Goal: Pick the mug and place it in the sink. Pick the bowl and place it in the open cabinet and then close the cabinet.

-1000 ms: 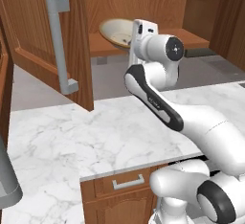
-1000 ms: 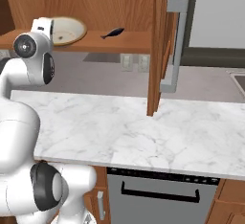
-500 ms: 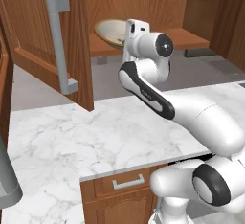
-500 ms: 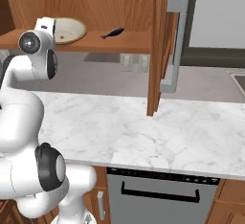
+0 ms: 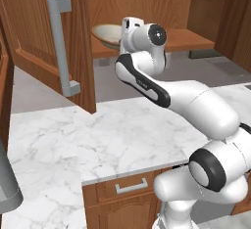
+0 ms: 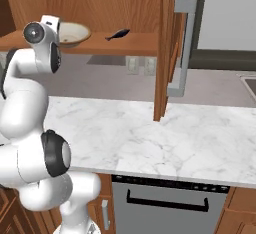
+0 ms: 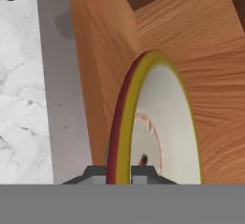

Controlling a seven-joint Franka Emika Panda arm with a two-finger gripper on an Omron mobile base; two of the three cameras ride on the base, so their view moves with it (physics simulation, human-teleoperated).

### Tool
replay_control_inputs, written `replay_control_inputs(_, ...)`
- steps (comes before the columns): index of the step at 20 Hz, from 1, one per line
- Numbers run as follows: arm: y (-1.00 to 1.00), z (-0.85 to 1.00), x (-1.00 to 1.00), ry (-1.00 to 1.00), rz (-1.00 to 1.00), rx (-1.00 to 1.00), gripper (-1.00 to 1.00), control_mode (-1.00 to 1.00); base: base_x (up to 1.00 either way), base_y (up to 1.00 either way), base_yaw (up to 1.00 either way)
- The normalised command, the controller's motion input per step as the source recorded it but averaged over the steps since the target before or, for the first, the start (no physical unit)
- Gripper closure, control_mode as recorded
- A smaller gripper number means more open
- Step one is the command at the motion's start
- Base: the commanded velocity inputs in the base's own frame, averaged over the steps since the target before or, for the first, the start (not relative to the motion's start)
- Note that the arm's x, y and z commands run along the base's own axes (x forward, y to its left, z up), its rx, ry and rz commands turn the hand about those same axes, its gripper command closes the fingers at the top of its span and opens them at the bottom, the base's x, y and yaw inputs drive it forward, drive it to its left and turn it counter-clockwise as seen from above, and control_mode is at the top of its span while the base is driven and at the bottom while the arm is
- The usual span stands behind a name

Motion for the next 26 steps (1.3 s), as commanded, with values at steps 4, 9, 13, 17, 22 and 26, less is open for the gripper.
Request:
replay_control_inputs(4, 0.11, 0.0, 0.4, 0.02, 0.0, 0.0, 1.0, -1.0, 0.0, 0.0, 0.0)
replay_control_inputs(9, 0.07, 0.0, 0.36, 0.0, 0.0, 0.0, 1.0, -1.0, 0.0, 0.0, 0.0)
replay_control_inputs(13, 0.06, -0.01, 0.33, 0.0, 0.0, 0.0, 1.0, -1.0, 0.0, 0.0, 0.0)
replay_control_inputs(17, 0.06, -0.05, 0.35, 0.0, 0.0, 0.0, 1.0, -1.0, 0.0, 0.0, 0.0)
replay_control_inputs(22, 0.06, -0.09, 0.33, 0.0, 0.0, 0.0, 1.0, -1.0, 0.0, 0.0, 0.0)
replay_control_inputs(26, 0.03, -0.16, 0.29, 0.0, 0.0, 0.0, 1.0, -1.0, 0.0, 0.0, 0.0)
